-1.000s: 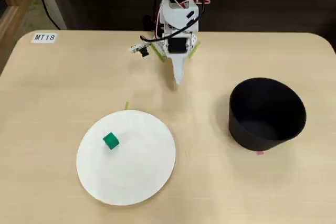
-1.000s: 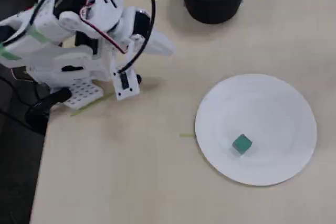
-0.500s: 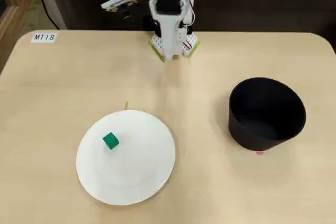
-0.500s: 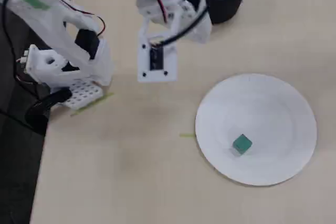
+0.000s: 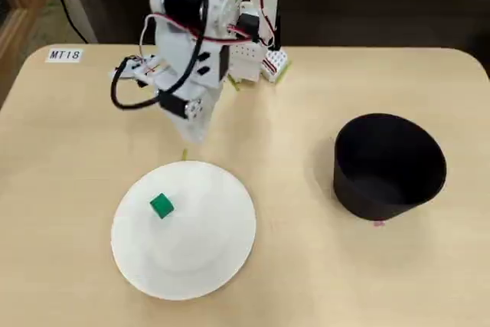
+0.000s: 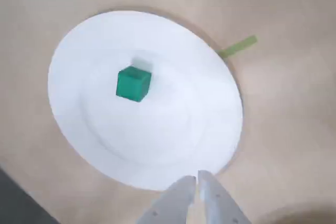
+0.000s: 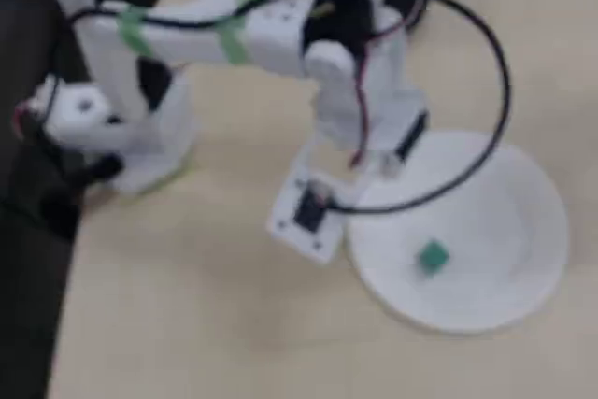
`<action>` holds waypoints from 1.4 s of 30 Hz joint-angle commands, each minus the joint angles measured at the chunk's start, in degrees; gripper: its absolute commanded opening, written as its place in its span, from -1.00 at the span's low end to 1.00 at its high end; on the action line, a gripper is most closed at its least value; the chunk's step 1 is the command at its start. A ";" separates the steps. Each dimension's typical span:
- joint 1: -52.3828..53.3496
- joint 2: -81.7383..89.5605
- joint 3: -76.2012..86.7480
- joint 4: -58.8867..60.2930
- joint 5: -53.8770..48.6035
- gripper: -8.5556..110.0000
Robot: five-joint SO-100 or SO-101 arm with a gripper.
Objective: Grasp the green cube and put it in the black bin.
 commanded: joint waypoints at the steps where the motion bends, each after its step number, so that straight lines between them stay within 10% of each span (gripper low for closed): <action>1: 2.37 -2.81 -4.22 0.09 -1.05 -0.86; 10: 5.19 -14.68 -16.17 4.48 -7.65 -0.43; 42: 2.72 -31.11 -26.19 2.99 -2.64 -0.36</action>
